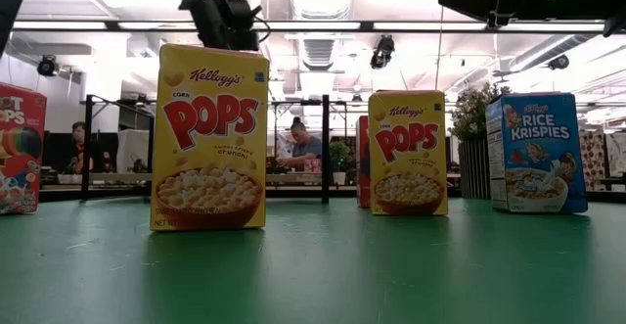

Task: Stack cereal on shelf
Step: Put the top yellow cereal box on the shelf

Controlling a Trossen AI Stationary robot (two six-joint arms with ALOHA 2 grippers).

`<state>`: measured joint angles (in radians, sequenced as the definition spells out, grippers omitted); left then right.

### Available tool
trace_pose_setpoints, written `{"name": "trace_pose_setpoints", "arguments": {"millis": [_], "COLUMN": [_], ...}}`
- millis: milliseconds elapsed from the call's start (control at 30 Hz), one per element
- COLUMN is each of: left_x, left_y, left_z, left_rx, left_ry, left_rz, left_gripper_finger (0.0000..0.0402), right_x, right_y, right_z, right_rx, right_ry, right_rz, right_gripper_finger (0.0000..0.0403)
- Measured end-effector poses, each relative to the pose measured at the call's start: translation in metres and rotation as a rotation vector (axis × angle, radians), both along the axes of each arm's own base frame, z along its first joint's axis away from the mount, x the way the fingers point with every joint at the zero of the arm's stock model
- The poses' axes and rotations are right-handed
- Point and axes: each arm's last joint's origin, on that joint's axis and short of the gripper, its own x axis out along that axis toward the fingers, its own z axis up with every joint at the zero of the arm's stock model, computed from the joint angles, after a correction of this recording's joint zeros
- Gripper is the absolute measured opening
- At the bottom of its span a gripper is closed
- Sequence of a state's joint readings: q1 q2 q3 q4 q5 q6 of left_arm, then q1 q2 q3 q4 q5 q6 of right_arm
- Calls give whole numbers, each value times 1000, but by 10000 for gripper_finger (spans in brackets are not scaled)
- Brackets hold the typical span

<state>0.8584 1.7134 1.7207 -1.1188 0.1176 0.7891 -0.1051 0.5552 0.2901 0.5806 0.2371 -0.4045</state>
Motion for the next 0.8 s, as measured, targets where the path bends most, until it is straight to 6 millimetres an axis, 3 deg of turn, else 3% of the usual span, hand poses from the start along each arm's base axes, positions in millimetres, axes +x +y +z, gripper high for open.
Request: {"name": "trace_pose_setpoints", "arguments": {"millis": [200, 533, 800], "left_x": [-12, -14, -16], "left_y": [5, 8, 10], "left_z": [-13, -37, -39], "left_rx": [0, 33, 49], "left_ry": [11, 16, 33], "left_rz": [19, -11, 18], "left_gripper_finger": [157, 157, 157], "right_x": [0, 0, 0], "right_y": [0, 0, 0], "right_z": [0, 0, 0], "right_rx": [1, 3, 1], "right_ry": [0, -1, 0], "right_rz": [0, 0, 1], "right_gripper_finger": [9, 9, 9]}}
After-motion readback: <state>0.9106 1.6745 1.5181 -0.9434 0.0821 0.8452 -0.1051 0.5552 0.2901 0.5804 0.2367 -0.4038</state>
